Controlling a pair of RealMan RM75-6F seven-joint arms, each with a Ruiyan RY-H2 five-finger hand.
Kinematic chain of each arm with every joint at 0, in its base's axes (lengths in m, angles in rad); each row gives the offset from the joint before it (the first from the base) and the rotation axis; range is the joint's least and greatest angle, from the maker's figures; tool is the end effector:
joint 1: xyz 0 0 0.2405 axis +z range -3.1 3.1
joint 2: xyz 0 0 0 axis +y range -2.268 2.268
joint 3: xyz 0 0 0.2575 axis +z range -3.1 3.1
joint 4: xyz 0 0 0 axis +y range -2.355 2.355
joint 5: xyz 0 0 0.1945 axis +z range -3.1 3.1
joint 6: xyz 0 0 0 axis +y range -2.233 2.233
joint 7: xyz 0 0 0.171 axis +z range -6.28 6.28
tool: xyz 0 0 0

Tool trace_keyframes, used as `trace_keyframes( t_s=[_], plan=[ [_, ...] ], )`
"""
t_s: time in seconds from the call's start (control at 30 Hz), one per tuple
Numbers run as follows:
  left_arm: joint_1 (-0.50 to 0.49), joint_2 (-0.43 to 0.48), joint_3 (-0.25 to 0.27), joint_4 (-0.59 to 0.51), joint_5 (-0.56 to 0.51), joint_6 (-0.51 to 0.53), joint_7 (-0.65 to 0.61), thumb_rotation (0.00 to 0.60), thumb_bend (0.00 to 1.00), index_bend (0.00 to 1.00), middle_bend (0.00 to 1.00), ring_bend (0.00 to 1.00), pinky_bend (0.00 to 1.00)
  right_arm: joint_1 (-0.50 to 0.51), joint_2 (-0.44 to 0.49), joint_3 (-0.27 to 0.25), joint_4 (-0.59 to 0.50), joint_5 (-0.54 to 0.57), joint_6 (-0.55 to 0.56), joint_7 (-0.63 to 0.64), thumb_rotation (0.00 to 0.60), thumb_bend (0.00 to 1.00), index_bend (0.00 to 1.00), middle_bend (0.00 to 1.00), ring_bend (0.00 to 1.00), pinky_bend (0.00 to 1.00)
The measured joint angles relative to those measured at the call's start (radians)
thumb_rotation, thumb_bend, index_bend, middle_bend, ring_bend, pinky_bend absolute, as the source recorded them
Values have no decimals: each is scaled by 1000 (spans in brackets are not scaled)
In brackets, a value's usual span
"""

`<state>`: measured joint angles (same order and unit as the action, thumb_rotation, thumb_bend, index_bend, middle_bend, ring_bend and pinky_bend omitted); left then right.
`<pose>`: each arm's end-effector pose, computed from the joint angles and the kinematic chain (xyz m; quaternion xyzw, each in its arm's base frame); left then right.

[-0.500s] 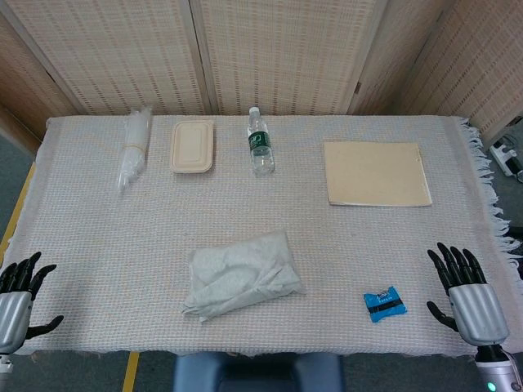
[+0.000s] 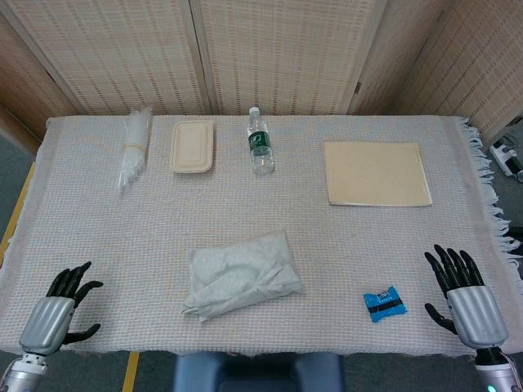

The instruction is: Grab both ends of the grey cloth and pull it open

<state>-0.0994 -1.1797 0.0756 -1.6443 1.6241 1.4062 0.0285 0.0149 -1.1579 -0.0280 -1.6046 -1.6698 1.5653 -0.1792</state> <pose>-0.2871 0.1806 0.1133 -0.6609 -0.4283 -0.3700 0.4928 -0.2919 -0.1690 0.1517 0.6541 -0.3251 0.3599 0.5804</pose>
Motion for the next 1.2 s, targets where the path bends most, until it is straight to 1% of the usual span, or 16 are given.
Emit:
trace_keyframes(
  t_s=[0.03,0.1,0.17,0.23,0.33,0.43,0.67,0.97,1.2],
  plan=[
    [-6,-31,2,17,13,-5,-14,600,144,347,36,0,6,1,1,-1,0,1,-5,0,600,159,0,0,0,0],
    [-16,-81,4,48,34,-9,-27,600,167,355,36,0,6,4,3,-2,0,1,-14,0,600,160,0,0,0,0],
    [-29,-136,3,95,56,-16,-26,600,241,346,32,0,4,6,7,-4,-1,1,-18,6,600,160,0,0,0,0],
    [-43,-179,0,133,69,-27,-8,600,272,357,28,0,2,7,14,-8,-4,-1,-23,19,600,159,0,0,0,0],
    [-63,-221,-7,159,76,-43,10,600,276,406,29,0,0,8,25,-11,-5,-7,-25,37,600,159,0,0,0,0],
    [-71,-251,-13,180,79,-41,-13,600,279,435,29,0,0,9,28,-14,-5,-9,-29,42,600,160,0,0,0,0],
    [-85,-392,-17,299,107,-6,-67,600,289,440,42,0,0,13,33,-14,-10,-5,-41,45,600,159,0,0,0,0],
    [-108,-503,-12,377,128,7,-85,600,285,445,55,0,1,16,41,-15,-14,-4,-49,56,600,160,0,0,0,0],
    [-128,-548,-14,423,126,6,-93,600,291,475,69,0,0,15,49,-15,-16,-5,-46,69,600,159,0,0,0,0]
  ],
)
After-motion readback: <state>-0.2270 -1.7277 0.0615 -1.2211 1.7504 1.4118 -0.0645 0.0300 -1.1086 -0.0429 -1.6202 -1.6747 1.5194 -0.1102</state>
